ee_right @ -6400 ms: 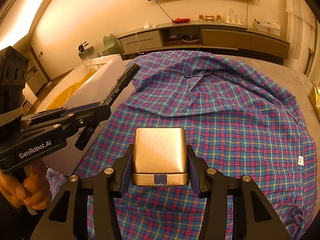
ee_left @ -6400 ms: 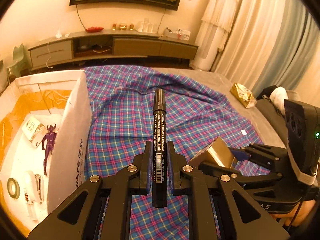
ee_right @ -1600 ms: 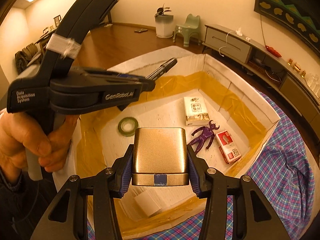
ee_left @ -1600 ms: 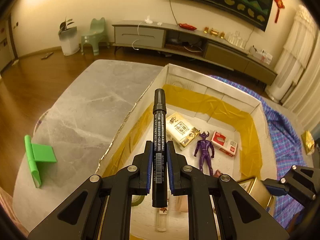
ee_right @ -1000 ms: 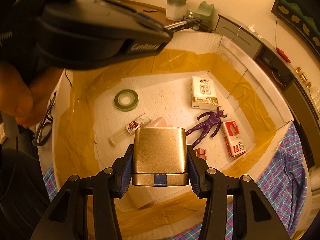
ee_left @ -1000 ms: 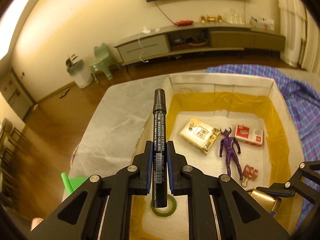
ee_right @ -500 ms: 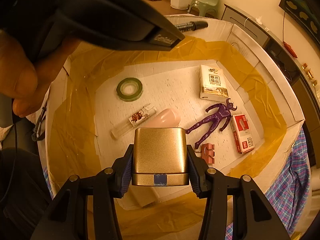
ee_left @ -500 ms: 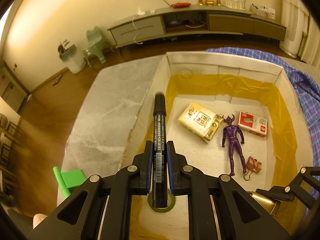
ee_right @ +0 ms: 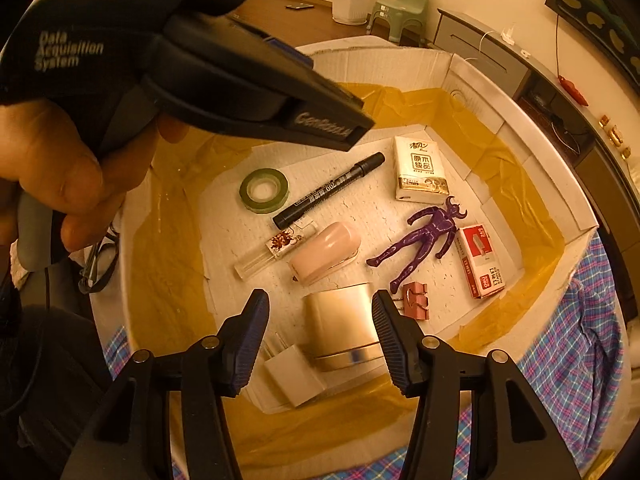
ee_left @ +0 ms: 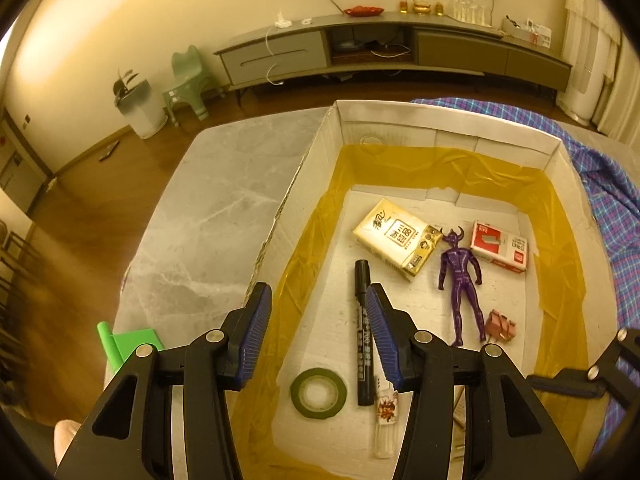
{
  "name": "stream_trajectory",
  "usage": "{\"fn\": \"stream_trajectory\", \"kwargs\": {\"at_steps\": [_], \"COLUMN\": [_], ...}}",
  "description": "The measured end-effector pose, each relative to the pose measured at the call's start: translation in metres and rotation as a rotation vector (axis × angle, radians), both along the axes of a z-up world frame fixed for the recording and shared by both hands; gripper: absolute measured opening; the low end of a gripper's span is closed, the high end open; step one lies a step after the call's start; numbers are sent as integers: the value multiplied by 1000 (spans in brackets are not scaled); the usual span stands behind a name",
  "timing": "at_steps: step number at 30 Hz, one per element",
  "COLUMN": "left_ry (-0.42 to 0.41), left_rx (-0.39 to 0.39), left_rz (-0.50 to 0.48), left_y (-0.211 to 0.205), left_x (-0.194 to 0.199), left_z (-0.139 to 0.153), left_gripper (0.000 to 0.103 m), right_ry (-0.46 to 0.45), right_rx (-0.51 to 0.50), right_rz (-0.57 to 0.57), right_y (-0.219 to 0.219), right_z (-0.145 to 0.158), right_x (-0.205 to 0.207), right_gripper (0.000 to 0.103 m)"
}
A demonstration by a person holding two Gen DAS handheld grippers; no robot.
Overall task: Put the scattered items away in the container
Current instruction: 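Lower and release the marker with the left while the right releases the metal cube, then withdraw both open grippers from above the foam box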
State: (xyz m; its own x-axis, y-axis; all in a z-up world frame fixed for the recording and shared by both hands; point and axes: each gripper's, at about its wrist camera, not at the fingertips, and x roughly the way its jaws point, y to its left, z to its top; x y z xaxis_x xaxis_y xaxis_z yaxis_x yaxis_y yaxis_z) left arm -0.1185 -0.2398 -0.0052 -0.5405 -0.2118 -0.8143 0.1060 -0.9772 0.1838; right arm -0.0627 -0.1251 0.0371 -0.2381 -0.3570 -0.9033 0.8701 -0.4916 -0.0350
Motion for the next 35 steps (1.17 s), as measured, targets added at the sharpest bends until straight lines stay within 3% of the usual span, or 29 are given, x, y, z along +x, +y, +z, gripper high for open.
{"fn": "stream_trajectory", "kwargs": {"at_steps": [11, 19, 22, 24, 30, 35], "left_ry": [80, 244, 313, 336, 388, 397], "left_rx": [-12, -32, 24, 68, 109, 26], "left_rz": [-7, 17, 10, -9, -26, 12], "left_y": [7, 20, 21, 22, 28, 36], "left_x": [27, 75, 97, 106, 123, 135], "left_z": [32, 72, 85, 90, 93, 95], "left_gripper": [54, 58, 58, 65, 70, 70], "right_ry": [13, 55, 92, 109, 124, 127], "right_rx": [-68, -132, -138, -141, -153, -164], "right_rz": [-34, -29, -27, -29, -48, -61], "right_y": [25, 45, 52, 56, 64, 66], "right_z": [23, 52, 61, 64, 68, 70], "right_x": [13, 47, 61, 68, 82, 90], "right_gripper": [60, 65, 66, 68, 68, 68]}}
